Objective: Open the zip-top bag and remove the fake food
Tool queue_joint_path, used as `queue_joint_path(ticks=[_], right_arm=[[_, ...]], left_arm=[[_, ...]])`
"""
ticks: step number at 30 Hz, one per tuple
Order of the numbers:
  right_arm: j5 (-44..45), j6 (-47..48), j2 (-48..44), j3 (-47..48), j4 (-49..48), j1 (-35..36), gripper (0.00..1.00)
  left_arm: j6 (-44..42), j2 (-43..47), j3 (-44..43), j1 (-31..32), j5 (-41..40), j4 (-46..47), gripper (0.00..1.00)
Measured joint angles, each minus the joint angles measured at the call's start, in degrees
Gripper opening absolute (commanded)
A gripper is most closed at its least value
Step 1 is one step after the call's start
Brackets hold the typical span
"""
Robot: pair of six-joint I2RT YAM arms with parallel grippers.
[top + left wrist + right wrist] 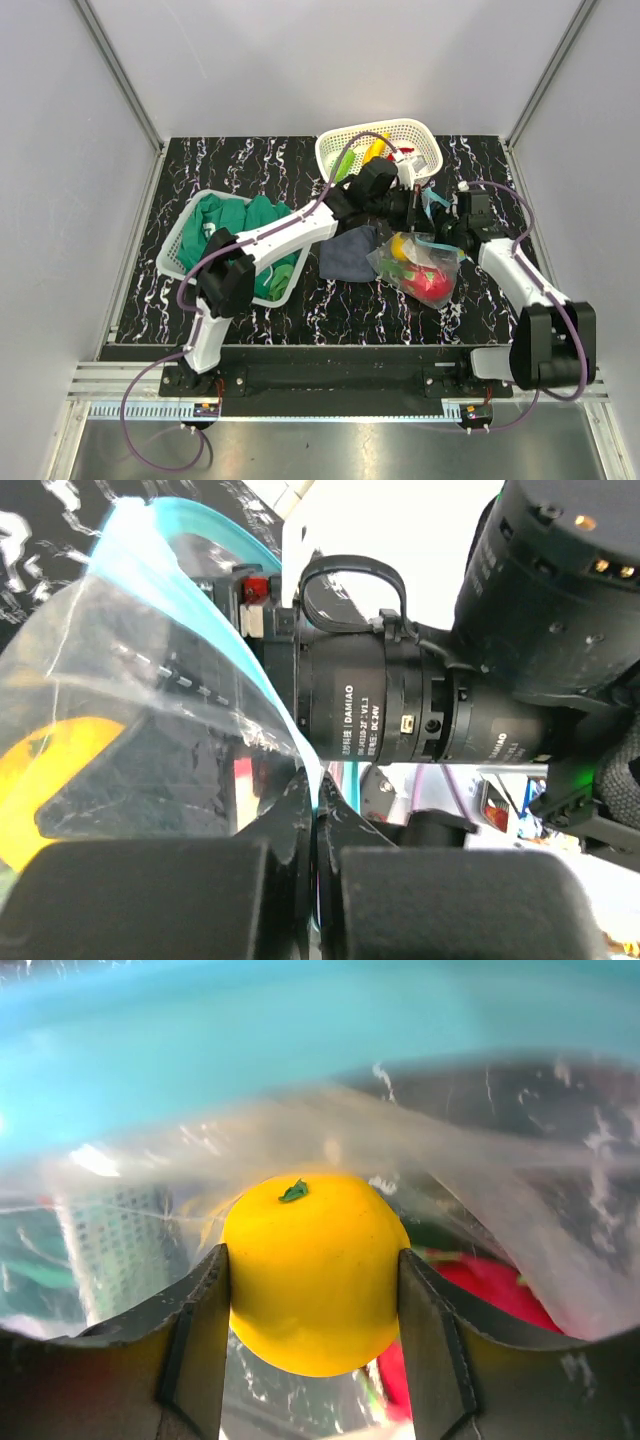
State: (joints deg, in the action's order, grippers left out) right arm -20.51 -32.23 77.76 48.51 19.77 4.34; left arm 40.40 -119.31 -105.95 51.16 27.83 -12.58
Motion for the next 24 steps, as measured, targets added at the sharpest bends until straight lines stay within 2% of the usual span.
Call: queue_joint_path(ticks=[8,13,24], right_arm=[[6.43,3.13,-11.21,2.19,11.54,0.04,0.0],[10.75,6.03,-16.46,6.91,19.17,0.0,0.0],[13.53,9.09,-19.21,18.14,27.32,0.0,0.0]], left_arm=[[-0.44,5.88,3.5,-0.28,-0.5,1.03,0.0],[-0.92,6.95,6.54,-0.28,-0.9,1.16,0.0],[-3.13,7.82,10.01,-0.42,-2.91,-0.2,0.0]])
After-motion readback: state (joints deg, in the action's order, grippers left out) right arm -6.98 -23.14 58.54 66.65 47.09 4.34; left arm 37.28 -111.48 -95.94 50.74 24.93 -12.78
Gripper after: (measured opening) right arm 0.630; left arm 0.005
